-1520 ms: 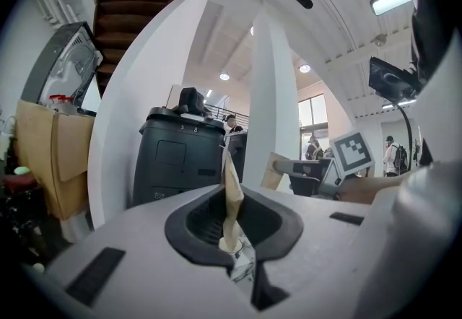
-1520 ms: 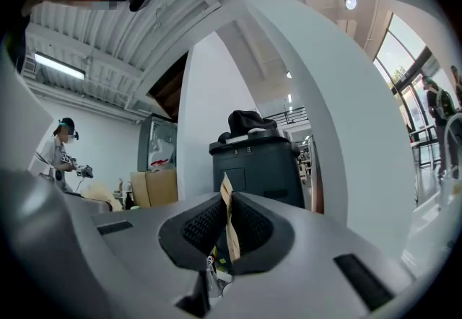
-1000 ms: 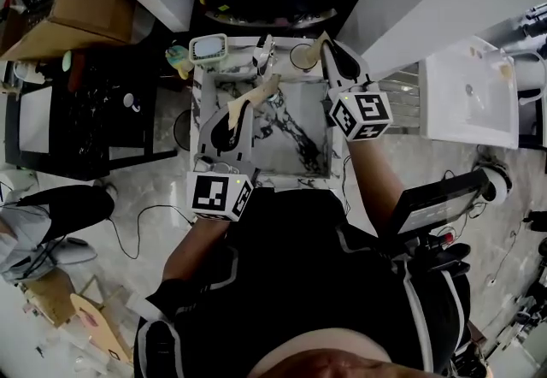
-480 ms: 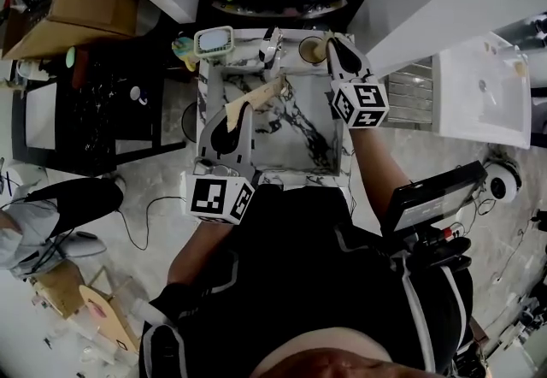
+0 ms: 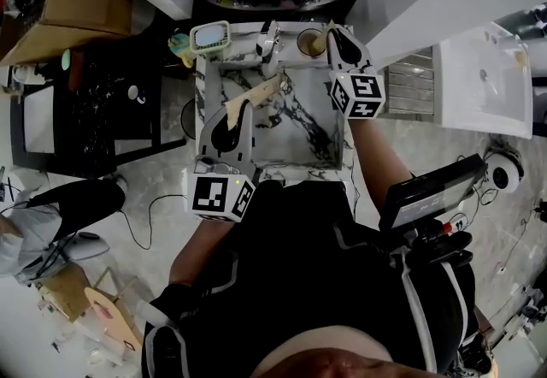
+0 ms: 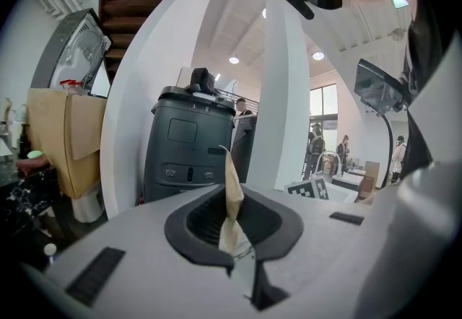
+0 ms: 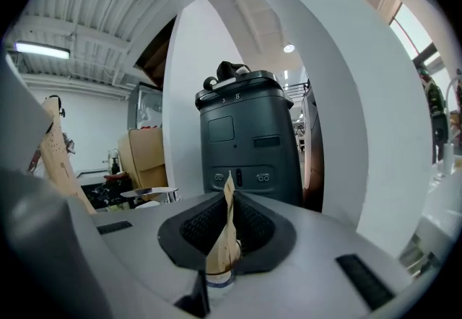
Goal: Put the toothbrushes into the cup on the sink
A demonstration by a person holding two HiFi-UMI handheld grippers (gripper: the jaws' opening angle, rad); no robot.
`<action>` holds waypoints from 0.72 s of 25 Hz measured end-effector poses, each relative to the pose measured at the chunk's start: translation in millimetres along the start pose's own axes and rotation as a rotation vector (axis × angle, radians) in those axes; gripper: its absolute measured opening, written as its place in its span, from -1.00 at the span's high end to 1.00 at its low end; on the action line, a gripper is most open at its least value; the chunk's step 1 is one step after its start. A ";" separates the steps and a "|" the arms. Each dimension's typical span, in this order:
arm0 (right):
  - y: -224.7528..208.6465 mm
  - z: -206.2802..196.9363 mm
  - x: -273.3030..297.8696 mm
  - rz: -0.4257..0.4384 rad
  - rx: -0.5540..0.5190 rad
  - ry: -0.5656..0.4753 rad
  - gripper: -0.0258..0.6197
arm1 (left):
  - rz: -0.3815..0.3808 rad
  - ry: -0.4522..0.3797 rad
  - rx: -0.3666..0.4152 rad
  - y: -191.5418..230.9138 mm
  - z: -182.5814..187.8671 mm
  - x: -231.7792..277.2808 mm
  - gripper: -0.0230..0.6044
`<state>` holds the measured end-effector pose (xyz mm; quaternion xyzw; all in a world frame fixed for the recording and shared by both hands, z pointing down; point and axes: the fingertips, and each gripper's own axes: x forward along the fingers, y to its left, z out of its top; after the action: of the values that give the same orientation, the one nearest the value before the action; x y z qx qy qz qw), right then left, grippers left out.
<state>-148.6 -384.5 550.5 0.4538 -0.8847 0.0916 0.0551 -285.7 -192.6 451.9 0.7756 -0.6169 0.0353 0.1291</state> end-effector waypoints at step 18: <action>1.3 64.3 -66.1 -0.119 -0.034 -0.051 0.41 | -0.112 -0.076 -0.004 -11.9 22.2 -1.5 0.82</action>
<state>-112.1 -345.0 475.5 0.5066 -0.8587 0.0618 0.0455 -276.8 -194.2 428.3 0.8095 -0.5769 -0.0028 0.1090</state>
